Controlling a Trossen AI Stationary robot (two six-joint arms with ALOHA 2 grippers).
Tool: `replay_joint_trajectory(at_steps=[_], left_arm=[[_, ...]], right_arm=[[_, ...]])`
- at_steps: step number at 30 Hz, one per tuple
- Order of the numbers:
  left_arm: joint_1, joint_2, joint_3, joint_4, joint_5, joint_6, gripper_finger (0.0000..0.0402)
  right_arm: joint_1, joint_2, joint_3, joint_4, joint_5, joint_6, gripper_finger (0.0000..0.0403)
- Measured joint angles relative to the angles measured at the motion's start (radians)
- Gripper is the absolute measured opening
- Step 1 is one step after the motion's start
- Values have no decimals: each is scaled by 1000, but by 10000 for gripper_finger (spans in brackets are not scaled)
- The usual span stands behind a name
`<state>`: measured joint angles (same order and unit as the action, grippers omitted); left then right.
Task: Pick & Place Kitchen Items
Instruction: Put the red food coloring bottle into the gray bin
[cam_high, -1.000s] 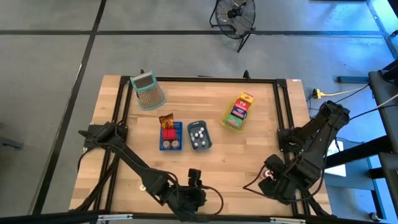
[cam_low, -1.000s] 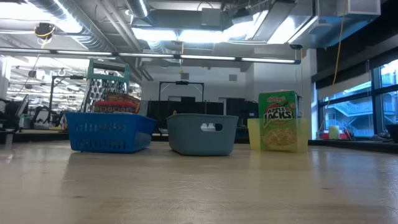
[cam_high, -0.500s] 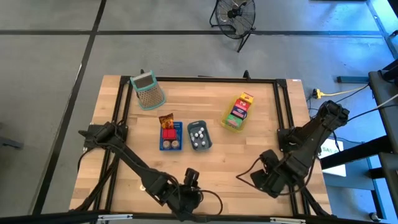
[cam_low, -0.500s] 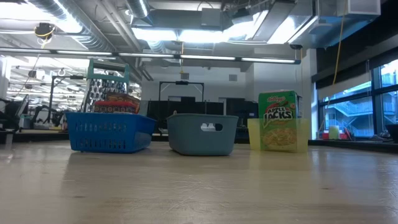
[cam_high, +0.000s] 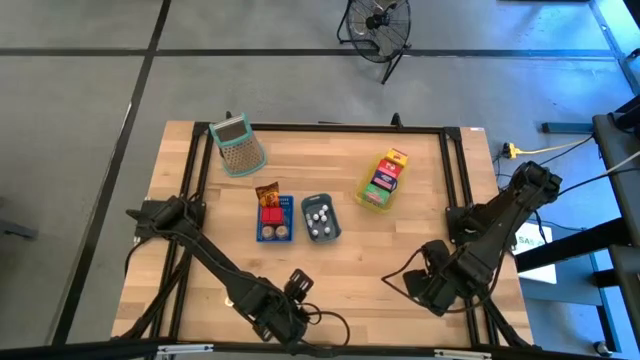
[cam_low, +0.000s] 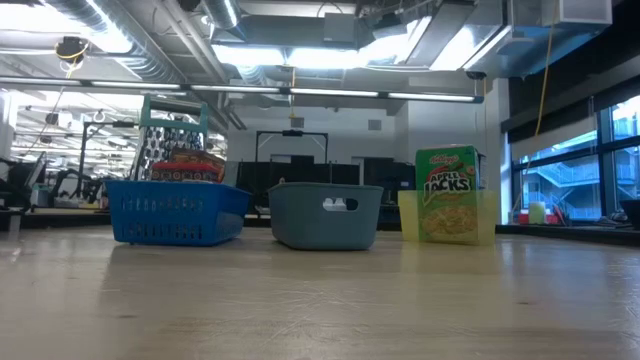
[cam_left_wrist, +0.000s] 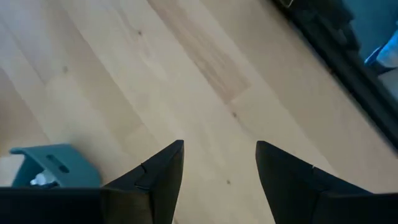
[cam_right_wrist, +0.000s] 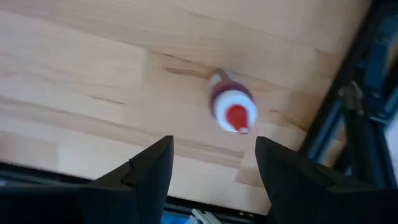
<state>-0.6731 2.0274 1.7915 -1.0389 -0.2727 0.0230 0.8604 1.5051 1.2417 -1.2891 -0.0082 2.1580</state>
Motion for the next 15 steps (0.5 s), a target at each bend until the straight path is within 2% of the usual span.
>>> replay_joint_trajectory(at_steps=[4,15], left_arm=[[1,-4,0,-19,-22,23,196],[20,-53,0,11,-23,57,196]], right_arm=[[0,0,-38,-7,-56,30,229],[7,0,-38,-12,11,61,229]])
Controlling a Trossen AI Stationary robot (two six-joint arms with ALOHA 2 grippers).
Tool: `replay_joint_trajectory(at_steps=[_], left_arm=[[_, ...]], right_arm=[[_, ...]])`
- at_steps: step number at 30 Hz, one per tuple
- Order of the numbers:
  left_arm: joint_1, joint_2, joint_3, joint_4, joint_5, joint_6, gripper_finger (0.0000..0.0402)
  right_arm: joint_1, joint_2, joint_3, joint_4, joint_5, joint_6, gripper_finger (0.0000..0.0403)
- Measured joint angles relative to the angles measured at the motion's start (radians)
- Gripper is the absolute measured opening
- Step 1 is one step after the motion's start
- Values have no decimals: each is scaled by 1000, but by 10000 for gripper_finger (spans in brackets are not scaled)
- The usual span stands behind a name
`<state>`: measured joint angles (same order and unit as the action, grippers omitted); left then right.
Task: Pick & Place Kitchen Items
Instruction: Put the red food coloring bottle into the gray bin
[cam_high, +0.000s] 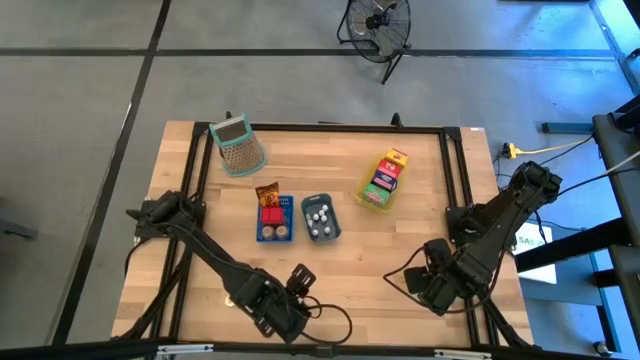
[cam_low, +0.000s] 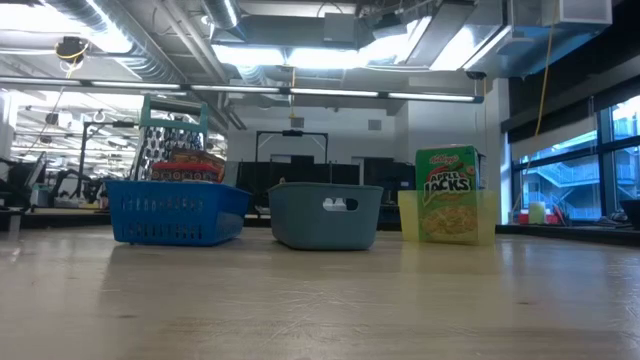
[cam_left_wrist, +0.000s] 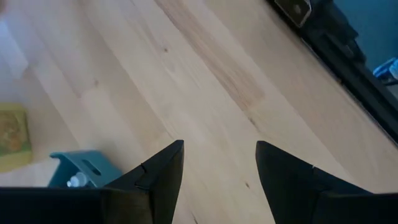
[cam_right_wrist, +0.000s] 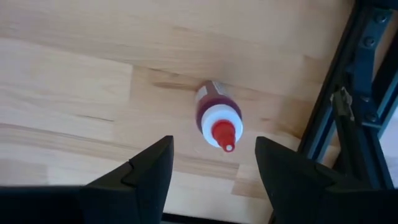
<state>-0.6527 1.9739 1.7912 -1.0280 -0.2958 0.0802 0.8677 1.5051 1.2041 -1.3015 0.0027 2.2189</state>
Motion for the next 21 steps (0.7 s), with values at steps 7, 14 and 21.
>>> replay_joint_trajectory(at_steps=[7,14,21], left_arm=[[2,1,0,38,1,21,196],[0,1,0,67,2,19,196],[0,2,0,97,2,12,196]], right_arm=[[4,0,-62,85,-23,7,229],[11,0,-123,110,-20,21,229],[11,0,-200,227,-51,-4,229]])
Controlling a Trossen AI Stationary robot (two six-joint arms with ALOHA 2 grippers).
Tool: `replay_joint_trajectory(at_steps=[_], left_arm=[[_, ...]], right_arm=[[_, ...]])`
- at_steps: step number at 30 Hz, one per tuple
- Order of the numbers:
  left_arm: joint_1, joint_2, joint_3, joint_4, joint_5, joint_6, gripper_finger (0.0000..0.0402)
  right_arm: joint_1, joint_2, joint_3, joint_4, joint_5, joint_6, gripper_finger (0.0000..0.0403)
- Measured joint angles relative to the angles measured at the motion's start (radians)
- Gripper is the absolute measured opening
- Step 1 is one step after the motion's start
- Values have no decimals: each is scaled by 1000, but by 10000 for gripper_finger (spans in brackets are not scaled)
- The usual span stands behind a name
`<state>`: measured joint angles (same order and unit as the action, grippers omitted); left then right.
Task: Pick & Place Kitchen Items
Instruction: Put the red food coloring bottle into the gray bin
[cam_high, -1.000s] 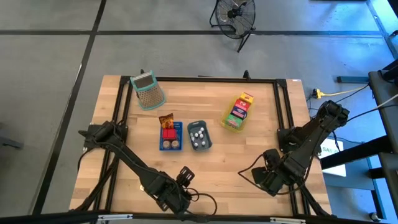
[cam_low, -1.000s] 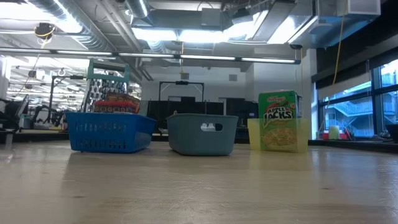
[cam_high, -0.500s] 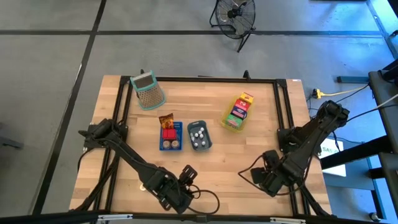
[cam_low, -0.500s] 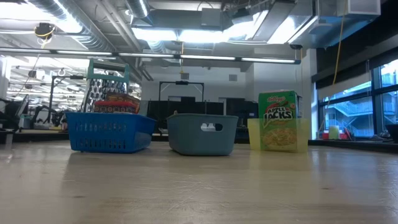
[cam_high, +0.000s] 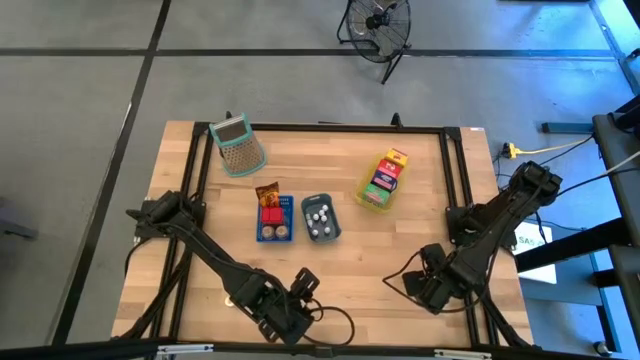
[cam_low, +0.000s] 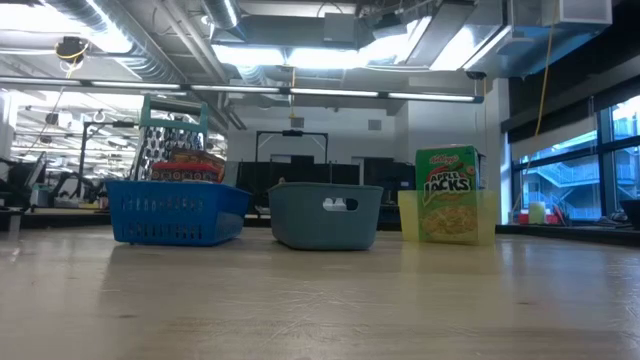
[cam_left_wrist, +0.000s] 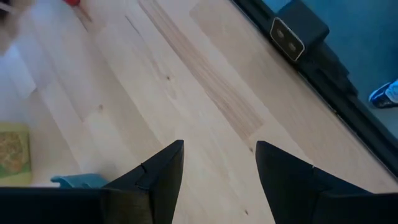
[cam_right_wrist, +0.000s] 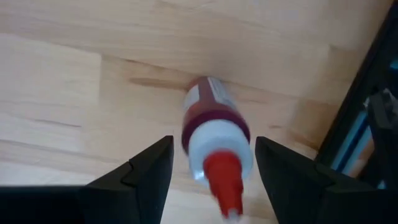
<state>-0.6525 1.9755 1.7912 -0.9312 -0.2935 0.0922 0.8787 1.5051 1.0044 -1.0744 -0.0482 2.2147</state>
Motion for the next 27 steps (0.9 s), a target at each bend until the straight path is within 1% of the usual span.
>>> replay_joint_trajectory(at_steps=[12,16,19,25,27], left_arm=[[0,0,0,135,-2,-36,196],[0,0,0,186,-28,-53,196],[0,0,0,217,-51,-83,196],[0,0,0,250,-107,-163,196],[0,0,0,263,-120,-192,196]], right_arm=[[-1,0,-99,108,7,-31,228],[-2,0,-106,111,11,-78,225],[-2,0,-106,111,11,-118,209],[-2,0,-106,111,26,-187,157],[-6,0,-106,113,25,-219,146]])
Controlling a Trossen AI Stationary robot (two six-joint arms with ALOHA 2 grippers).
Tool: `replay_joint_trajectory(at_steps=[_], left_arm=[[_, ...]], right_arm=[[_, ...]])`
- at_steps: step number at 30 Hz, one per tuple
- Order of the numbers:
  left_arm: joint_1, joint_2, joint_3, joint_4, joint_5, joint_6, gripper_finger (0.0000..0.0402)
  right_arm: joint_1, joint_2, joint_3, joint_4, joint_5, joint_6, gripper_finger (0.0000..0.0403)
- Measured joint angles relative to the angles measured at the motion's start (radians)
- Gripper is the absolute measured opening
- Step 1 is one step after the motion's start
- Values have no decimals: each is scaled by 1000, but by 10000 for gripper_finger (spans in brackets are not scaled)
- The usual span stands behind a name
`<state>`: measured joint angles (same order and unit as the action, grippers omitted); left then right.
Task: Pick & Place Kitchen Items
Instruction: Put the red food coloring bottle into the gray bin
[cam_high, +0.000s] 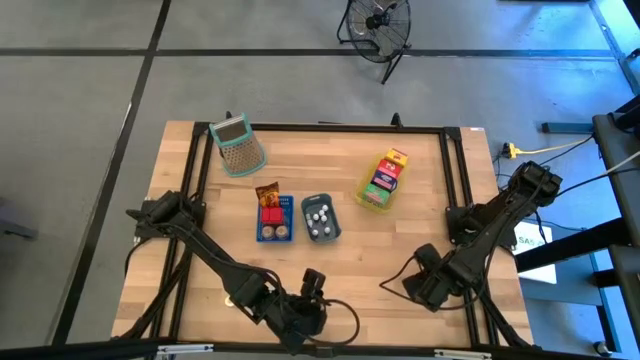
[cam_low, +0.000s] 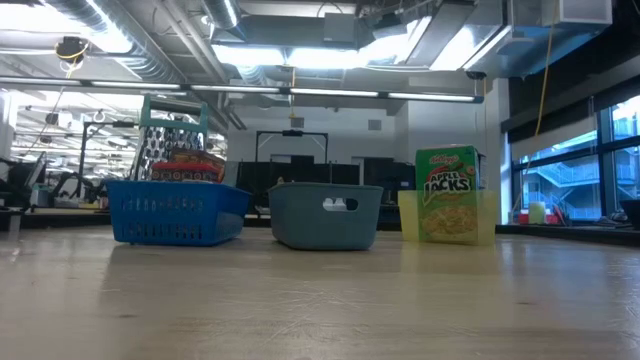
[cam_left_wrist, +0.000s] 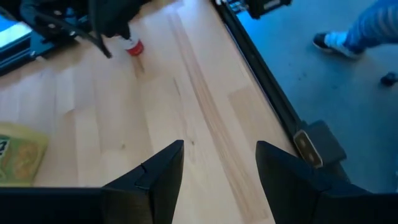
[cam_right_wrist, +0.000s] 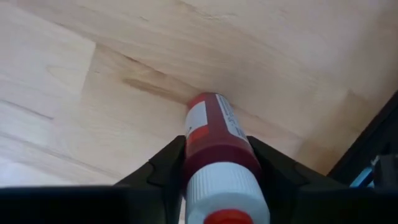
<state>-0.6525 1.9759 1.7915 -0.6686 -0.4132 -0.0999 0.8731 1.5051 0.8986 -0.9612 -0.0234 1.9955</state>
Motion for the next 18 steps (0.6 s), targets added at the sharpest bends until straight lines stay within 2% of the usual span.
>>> replay_joint_trajectory(at_steps=[7,10,15,18], left_arm=[[0,0,0,23,-87,-108,196],[1,0,0,23,-154,-173,196],[2,-14,0,1,-255,-179,196],[1,-56,0,-14,-323,-210,196]], right_arm=[[-4,0,28,31,-1,-163,147],[-4,0,73,64,48,-263,148],[-26,0,188,79,94,-487,147],[-67,0,276,78,131,-698,148]])
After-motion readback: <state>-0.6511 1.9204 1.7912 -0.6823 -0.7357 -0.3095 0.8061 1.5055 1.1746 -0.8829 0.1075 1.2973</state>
